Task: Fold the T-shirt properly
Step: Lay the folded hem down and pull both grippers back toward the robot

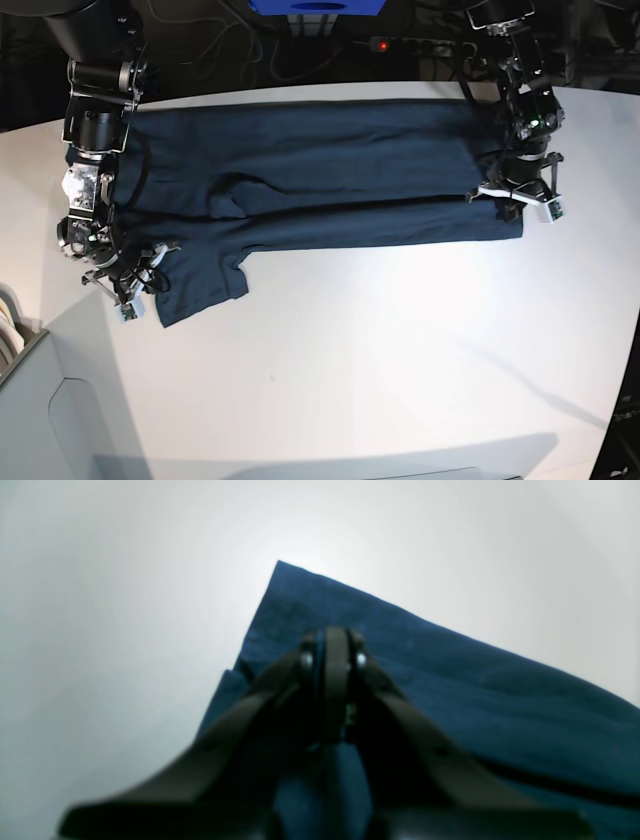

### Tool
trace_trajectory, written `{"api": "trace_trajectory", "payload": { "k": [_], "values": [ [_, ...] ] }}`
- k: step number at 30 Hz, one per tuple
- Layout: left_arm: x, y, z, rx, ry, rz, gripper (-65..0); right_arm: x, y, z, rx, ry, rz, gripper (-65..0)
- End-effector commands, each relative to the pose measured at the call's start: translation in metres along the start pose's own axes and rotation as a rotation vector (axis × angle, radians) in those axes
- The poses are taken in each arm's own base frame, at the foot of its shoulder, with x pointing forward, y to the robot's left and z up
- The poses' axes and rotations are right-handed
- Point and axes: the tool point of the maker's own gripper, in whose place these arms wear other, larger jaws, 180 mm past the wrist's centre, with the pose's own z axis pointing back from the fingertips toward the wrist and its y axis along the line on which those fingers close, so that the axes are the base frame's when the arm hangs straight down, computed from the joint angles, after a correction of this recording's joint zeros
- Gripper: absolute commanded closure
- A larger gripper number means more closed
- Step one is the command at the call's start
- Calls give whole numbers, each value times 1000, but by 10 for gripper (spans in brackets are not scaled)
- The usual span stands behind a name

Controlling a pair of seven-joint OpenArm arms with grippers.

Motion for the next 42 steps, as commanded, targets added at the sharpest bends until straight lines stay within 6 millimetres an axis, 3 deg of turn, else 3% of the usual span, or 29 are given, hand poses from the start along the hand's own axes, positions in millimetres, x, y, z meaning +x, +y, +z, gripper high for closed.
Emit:
{"api": "trace_trajectory", "payload": {
  "k": [1, 5, 10, 13, 17, 21, 28, 30, 42],
  "values": [
    [20, -2, 0, -7, -61, -3, 0, -3, -1, 2, 5, 40, 39, -3],
    [22, -3, 0, -10, -67, -4, 0, 18, -4, 28, -51, -44, 108, 0],
    [23, -2, 0, -9, -70, -5, 0, 45, 0, 86, -152, -183, 223, 0],
    [23, -2, 0, -10, -70, -4, 0, 48, 8, 115, -190, -212, 278, 0],
    [21, -2, 1, -9, -65, -5, 0, 37, 18, 146, -225, -220, 322, 0],
    [22, -2, 2, -9, -68, -6, 0, 20, 30, 159, -218, -197, 344, 0],
    [38, -8, 8, -22, -113, -18, 0, -26, 40, 164, -181, -96, 328, 0],
    [34, -6, 10, -19, -104, -22, 0, -40, 39, 168, -187, -75, 303, 0],
    [25, -3, 13, -13, -82, -24, 0, -62, 49, 177, -170, -79, 257, 0]
  ]
}}
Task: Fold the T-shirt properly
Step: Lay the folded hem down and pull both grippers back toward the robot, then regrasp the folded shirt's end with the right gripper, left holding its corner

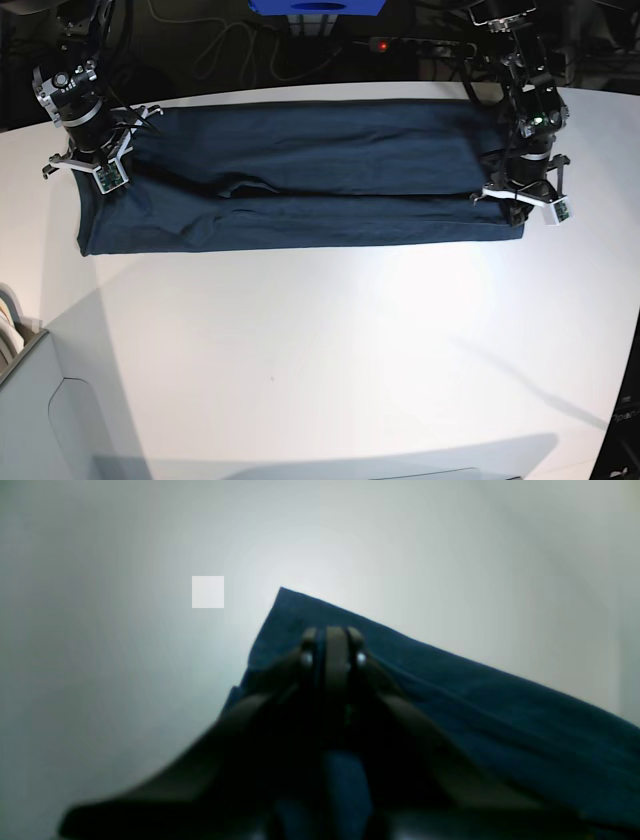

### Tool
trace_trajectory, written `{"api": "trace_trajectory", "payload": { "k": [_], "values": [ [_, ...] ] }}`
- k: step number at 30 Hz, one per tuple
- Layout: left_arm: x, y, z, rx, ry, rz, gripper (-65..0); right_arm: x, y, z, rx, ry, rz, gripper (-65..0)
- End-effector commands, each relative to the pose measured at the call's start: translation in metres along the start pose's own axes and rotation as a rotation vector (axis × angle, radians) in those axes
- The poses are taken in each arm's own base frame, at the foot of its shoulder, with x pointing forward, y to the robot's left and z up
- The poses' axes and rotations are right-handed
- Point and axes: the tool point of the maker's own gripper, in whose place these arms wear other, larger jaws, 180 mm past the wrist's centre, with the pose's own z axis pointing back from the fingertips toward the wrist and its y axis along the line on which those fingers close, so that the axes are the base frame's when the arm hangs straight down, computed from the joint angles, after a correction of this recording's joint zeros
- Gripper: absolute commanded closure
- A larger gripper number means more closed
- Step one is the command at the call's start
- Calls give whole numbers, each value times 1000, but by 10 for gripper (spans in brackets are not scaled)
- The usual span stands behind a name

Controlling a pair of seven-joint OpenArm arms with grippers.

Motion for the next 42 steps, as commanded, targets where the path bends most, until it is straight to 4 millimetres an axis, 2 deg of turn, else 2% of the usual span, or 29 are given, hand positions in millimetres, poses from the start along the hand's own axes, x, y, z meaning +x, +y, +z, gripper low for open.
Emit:
{"api": "trace_trajectory", "payload": {
  "k": [1, 5, 7, 10, 16, 23, 32, 35, 39, 42],
  "values": [
    [12, 0, 2, -6, -41, -6, 0, 6, -3, 5, -7, -25, 13, 0],
    [12, 1, 2, -2, -39, -8, 0, 1, -2, 5, -3, -11, 12, 0],
    [10, 13, 6, 25, -35, -3, 0, -1, -2, 4, -2, -5, 12, 0],
    [9, 20, 8, 43, -36, 6, 0, -6, -2, 2, 3, 7, 7, 0],
    [6, 23, 9, 49, -28, 5, 0, -10, -1, 0, 7, 16, -4, -1],
    [0, 25, 12, 53, -16, 1, 0, -3, -3, 3, -3, -3, 1, 0],
    [-3, 26, 10, 54, -2, 2, 0, -21, 3, -2, 20, 46, -22, -9],
    [-3, 27, 10, 56, 0, 2, 0, -27, 2, -2, 19, 81, -15, -102],
    [-1, 26, 10, 55, -5, -1, -152, -21, 6, 2, 51, 71, 25, -290],
    [0, 26, 12, 53, -9, -4, -244, -9, -7, 14, 20, 44, 61, -360]
  ]
}}
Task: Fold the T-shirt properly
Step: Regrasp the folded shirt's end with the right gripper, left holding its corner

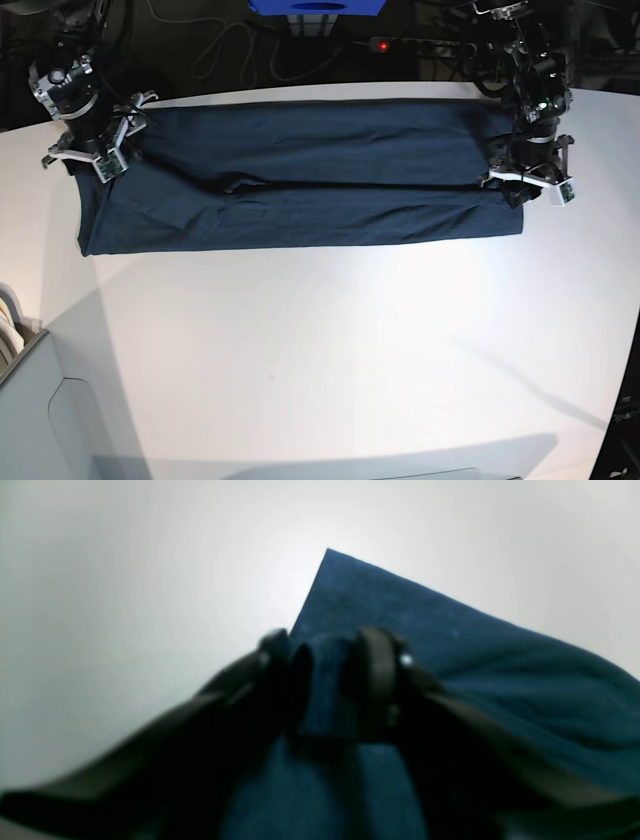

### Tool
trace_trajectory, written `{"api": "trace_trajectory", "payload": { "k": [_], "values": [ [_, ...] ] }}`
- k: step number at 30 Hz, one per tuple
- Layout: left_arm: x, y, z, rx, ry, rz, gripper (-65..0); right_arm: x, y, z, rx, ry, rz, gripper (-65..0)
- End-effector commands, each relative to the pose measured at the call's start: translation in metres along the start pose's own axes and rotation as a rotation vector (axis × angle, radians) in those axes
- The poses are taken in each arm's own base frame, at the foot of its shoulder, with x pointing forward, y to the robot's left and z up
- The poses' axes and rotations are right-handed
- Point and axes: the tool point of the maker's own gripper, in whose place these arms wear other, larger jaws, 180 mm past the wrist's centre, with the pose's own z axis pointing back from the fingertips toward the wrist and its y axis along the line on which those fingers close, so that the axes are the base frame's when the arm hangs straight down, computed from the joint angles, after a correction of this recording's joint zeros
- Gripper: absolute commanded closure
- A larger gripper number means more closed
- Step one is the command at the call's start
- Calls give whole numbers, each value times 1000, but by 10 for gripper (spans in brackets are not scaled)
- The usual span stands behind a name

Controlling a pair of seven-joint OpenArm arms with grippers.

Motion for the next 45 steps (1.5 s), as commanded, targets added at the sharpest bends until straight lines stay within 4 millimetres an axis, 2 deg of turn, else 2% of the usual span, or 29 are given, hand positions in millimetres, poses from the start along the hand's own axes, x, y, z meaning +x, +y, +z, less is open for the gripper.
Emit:
{"api": "trace_trajectory", "payload": {
  "k": [1, 4, 7, 15, 19, 25, 28, 33, 45],
  "values": [
    [21, 0, 4, -4, -63, -14, -270, 12, -9, 10, -25, -38, 30, -371],
    [29, -3, 10, -11, -88, -27, -311, 26, -14, 20, -41, -71, 65, -373],
    [43, -8, 18, -23, -128, -43, -314, 41, -15, 18, -45, -110, 80, -373],
    [58, -15, 35, -37, -177, -69, -314, 63, -20, -25, -15, -60, 69, -373],
    [55, -13, 36, -34, -168, -71, -314, 76, -7, -49, 50, -42, 86, -373],
    [43, -8, 38, -25, -137, -78, -314, 77, 14, -85, 156, -4, 76, -373],
    [39, -7, 40, -23, -128, -80, -314, 73, 16, -97, 183, 19, 58, -373],
    [36, -5, 39, -20, -118, -80, -314, 71, 29, -102, 214, 22, 30, -373],
    [39, -7, 38, -22, -125, -77, -314, 68, 39, -102, 231, 26, 17, -371]
  ]
}}
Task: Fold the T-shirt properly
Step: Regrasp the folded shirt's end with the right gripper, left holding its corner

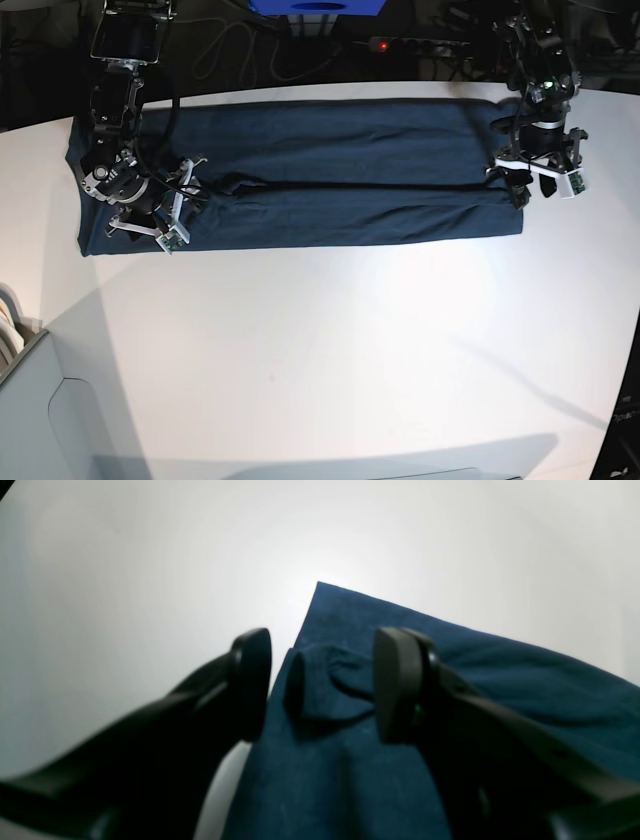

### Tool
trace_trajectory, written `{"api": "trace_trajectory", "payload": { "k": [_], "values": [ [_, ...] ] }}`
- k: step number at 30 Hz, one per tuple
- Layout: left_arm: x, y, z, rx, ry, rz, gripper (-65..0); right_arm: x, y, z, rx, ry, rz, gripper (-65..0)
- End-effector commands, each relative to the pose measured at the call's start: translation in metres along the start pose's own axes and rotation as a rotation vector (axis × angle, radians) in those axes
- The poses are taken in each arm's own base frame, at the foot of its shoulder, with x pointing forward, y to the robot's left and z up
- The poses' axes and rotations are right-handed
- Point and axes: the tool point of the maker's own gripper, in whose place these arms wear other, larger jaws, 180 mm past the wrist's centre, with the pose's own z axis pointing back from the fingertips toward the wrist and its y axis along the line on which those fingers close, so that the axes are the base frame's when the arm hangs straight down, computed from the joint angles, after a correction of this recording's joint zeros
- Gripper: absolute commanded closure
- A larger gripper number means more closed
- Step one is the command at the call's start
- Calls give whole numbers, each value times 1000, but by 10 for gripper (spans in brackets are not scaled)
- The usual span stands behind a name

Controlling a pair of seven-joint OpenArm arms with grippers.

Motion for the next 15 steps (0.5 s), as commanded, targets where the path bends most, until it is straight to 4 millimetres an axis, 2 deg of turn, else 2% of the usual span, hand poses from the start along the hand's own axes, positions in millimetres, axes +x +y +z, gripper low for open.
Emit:
{"api": "trace_trajectory", "payload": {
  "k": [1, 7, 13, 15],
  "values": [
    [14, 0, 0, -4, -48, -6, -314, 12, -5, 4, -6, -41, 19, -371],
    [15, -1, 0, -4, -50, -5, -314, 12, -4, 4, -4, -40, 19, -371],
    [14, -1, 0, -6, -49, -5, -314, -1, 0, -7, 28, -2, -6, -371],
    [14, -1, 0, -6, -49, -5, -314, -2, 1, -7, 30, 0, -7, -346]
  ]
}}
